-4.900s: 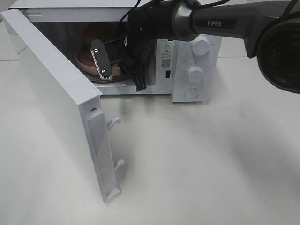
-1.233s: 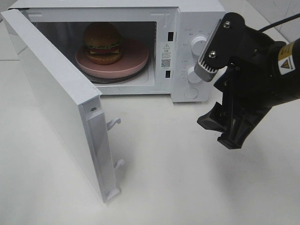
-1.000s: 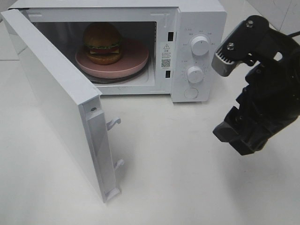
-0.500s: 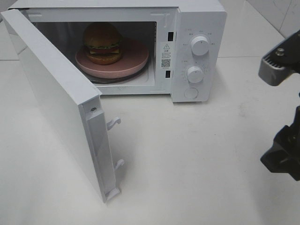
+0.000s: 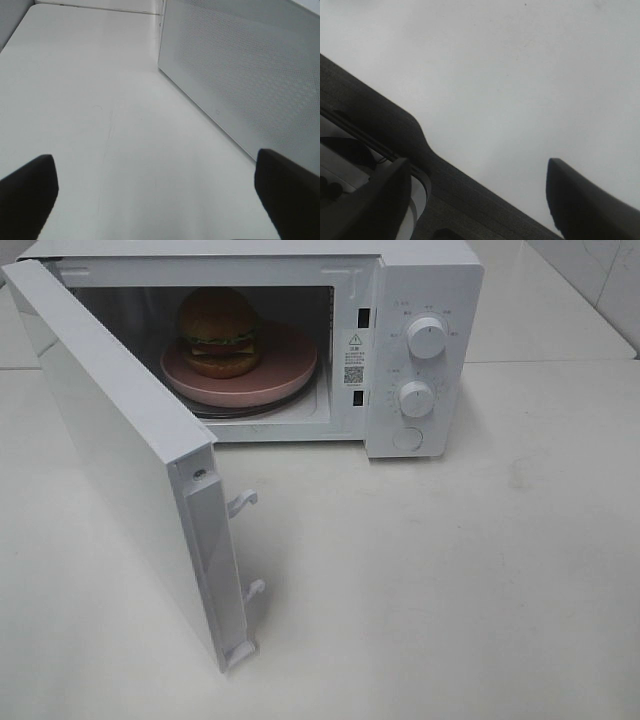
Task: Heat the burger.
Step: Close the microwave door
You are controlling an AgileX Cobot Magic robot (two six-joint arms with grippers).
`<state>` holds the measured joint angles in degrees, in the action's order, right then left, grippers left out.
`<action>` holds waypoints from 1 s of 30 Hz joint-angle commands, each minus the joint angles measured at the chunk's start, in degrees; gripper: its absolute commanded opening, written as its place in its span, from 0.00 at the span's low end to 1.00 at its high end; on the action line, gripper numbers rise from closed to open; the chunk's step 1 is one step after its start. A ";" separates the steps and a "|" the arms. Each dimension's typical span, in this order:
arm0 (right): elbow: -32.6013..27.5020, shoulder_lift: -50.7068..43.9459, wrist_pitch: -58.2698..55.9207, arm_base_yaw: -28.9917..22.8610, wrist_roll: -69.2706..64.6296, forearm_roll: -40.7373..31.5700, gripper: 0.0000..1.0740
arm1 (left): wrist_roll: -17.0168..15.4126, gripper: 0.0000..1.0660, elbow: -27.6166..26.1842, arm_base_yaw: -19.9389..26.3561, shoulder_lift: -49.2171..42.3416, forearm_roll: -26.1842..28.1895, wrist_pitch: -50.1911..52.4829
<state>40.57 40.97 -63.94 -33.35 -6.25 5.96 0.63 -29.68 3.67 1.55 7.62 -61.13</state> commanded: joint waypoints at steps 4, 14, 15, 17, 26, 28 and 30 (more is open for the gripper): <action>-3.27 -5.90 0.06 7.51 -0.46 0.11 0.69 | 0.11 0.94 0.17 0.11 -0.11 0.34 -0.17; -8.14 -19.02 4.47 18.96 -0.69 -0.17 0.69 | 0.11 0.94 0.17 0.11 -0.11 0.34 -0.17; -8.71 -20.51 4.76 20.11 -0.69 -0.40 0.69 | 0.11 0.94 0.17 0.11 -0.11 0.34 -0.17; -9.63 -23.26 4.76 21.83 -0.69 -1.15 0.69 | 0.11 0.94 0.17 0.11 -0.11 0.34 -0.17; -11.86 -33.75 6.93 27.39 -0.69 -3.72 0.69 | 0.11 0.94 0.17 0.11 -0.11 0.34 -0.17; -11.86 -36.84 6.93 28.53 -0.69 -3.72 0.69 | 0.11 0.94 0.17 0.11 -0.11 0.34 -0.17; -11.86 -38.67 6.93 29.22 -0.63 -3.72 0.69 | 0.11 0.94 0.17 0.11 -0.11 0.34 -0.17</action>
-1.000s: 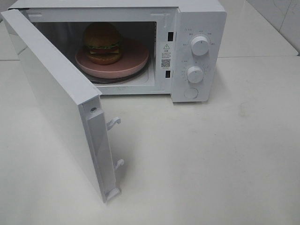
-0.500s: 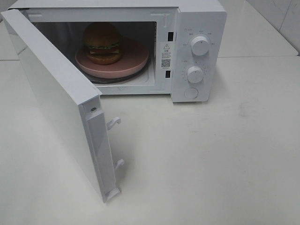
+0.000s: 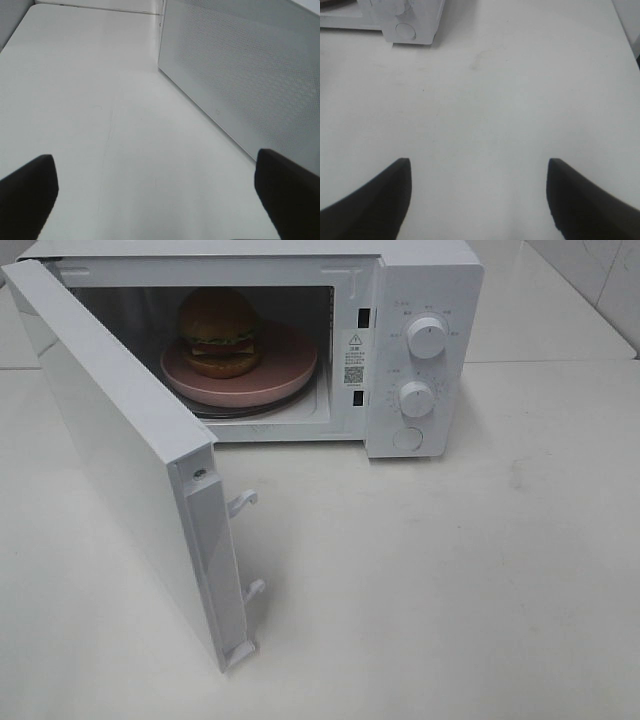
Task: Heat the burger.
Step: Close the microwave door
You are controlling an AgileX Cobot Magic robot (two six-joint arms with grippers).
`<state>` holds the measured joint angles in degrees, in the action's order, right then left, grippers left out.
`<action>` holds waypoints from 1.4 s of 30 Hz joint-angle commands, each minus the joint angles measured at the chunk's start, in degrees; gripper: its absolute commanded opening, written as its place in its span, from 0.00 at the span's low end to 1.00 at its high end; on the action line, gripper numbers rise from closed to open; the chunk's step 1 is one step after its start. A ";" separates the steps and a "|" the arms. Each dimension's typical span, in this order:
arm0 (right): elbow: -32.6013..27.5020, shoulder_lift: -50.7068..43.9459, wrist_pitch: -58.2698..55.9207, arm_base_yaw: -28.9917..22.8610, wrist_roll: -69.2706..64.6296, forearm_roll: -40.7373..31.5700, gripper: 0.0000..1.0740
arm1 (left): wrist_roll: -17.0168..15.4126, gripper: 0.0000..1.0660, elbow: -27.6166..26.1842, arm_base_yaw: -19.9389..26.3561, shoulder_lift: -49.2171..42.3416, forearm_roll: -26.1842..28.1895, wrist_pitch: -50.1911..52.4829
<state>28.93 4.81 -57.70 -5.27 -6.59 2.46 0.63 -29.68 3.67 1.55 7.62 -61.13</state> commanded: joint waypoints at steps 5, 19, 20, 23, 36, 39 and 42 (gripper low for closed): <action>-0.40 -6.42 0.69 1.66 -0.29 -0.23 0.69 | 0.11 0.94 0.17 0.11 -0.11 0.34 -0.17; -0.40 -6.65 0.69 1.66 -0.17 -0.29 0.69 | 0.11 0.94 0.17 0.11 -0.11 0.34 -0.17; -0.40 -6.65 0.69 1.66 -0.17 -0.29 0.69 | 0.11 0.94 0.17 0.11 -0.11 0.34 -0.17; -0.40 -6.65 0.69 1.66 -0.17 -0.29 0.69 | 0.11 0.94 0.17 0.11 -0.11 0.34 -0.17; -0.40 -6.65 0.69 1.66 -0.17 -0.29 0.69 | 0.11 0.94 0.17 0.11 -0.11 0.34 -0.17; -0.40 -6.65 0.69 1.66 -0.17 -0.29 0.69 | 0.11 0.94 0.17 0.11 -0.11 0.34 -0.17; -0.40 -6.65 0.69 1.66 -0.17 -0.29 0.69 | 0.11 0.94 0.17 0.11 -0.11 0.34 -0.17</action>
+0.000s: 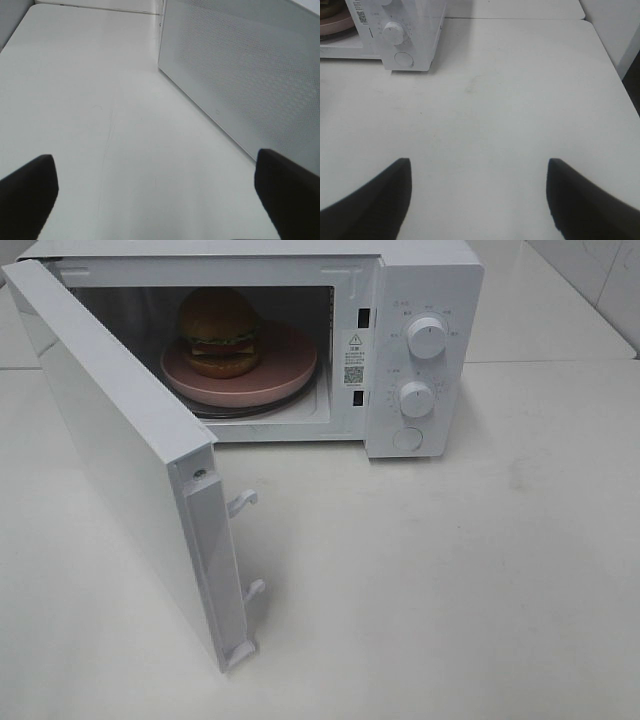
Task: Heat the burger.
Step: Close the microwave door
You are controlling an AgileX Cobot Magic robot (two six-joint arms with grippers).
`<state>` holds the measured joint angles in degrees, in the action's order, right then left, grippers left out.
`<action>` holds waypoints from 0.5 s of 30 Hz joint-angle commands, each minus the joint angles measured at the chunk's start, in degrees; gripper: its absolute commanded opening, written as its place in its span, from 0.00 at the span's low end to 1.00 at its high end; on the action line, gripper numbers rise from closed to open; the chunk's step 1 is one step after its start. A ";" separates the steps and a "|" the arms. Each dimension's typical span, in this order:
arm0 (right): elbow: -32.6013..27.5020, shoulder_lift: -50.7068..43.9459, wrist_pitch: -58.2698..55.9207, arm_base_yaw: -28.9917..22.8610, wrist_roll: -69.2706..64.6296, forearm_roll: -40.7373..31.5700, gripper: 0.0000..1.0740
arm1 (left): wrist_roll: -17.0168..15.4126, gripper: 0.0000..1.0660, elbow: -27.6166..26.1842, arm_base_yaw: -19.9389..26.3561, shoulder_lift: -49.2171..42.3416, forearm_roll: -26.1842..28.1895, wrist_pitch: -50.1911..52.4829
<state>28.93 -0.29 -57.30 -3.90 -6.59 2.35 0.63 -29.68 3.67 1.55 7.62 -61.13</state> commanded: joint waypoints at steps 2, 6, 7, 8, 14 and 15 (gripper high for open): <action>-0.40 -1.55 0.29 0.29 -0.17 -0.17 0.69 | 0.11 0.94 0.17 0.11 -0.11 0.34 -0.17; -0.40 -1.55 0.29 0.29 -0.17 -0.17 0.69 | 0.11 0.94 0.17 0.11 -0.11 0.34 -0.17; -0.40 -1.55 0.29 0.29 -0.17 -0.17 0.69 | 0.11 0.94 0.17 0.11 -0.11 0.34 -0.17; -0.40 -1.55 0.29 0.29 -0.17 -0.17 0.69 | 0.11 0.94 0.17 0.11 -0.11 0.34 -0.17; -0.40 -1.55 0.29 0.29 -0.17 -0.17 0.69 | 0.11 0.94 0.17 0.11 -0.11 0.52 -0.17; -0.40 -1.55 0.29 0.29 -0.17 -0.17 0.69 | 0.11 0.94 0.17 0.11 -0.11 0.52 -0.17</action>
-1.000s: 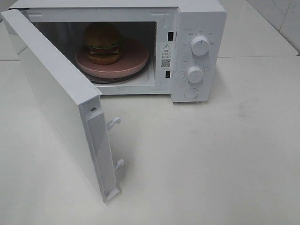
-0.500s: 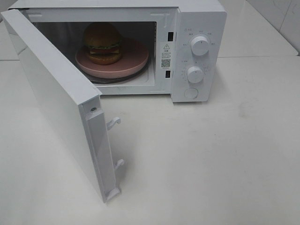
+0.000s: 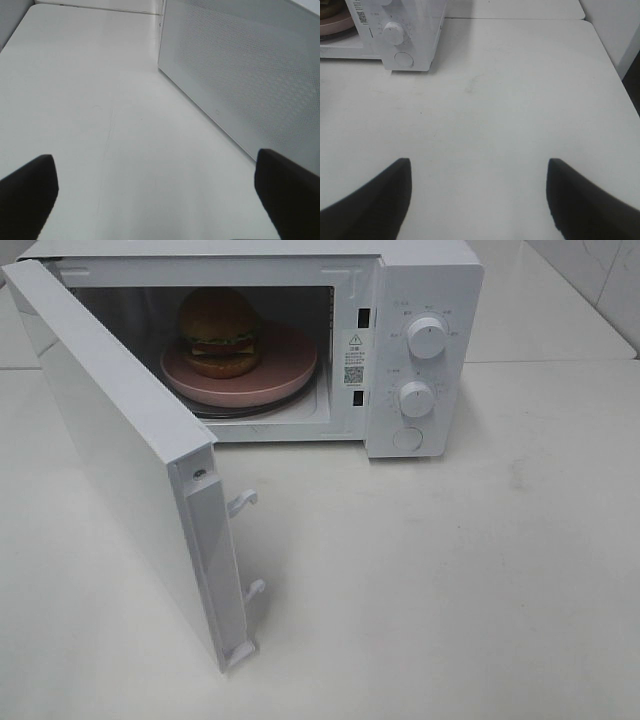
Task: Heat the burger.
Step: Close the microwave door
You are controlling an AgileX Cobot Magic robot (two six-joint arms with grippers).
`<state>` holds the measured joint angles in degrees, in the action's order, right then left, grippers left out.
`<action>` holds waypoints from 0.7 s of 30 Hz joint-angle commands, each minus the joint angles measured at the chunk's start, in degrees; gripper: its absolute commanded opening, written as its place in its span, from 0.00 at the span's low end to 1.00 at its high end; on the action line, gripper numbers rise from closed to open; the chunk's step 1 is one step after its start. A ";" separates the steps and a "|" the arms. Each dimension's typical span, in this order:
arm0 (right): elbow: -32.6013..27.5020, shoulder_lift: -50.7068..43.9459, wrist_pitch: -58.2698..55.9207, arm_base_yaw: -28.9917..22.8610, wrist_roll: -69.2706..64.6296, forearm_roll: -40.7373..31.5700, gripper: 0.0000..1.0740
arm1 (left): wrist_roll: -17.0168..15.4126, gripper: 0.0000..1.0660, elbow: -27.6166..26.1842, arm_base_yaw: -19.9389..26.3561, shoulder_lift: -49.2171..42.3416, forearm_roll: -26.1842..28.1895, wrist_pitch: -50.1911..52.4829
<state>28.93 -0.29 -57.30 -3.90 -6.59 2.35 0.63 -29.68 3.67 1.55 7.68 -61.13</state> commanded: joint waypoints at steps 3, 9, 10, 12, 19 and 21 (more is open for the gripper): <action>-0.40 -1.55 0.29 0.29 -0.17 -0.17 0.69 | -0.29 0.94 0.17 0.11 -0.11 0.46 -0.11; -0.40 -1.55 0.29 0.29 -0.17 -0.17 0.69 | -1.89 0.94 0.00 0.11 0.11 1.03 0.57; -0.40 -1.55 0.29 0.29 -0.17 -0.17 0.69 | -1.89 0.94 -0.57 0.11 1.03 1.55 1.20; -0.40 -1.55 0.29 0.29 -0.17 -0.17 0.69 | -1.89 0.94 -0.80 0.11 1.66 2.29 2.23; -0.40 -1.55 0.29 0.29 -0.17 -0.17 0.69 | -0.23 0.89 -1.15 0.11 8.42 4.13 11.17; -0.40 -1.55 0.29 0.29 -0.17 -0.17 0.69 | 0.34 0.82 -1.15 0.11 11.86 4.13 14.78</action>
<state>28.93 -0.29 -57.30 -3.90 -6.59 2.35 0.00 -30.48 3.67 10.66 11.46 -50.59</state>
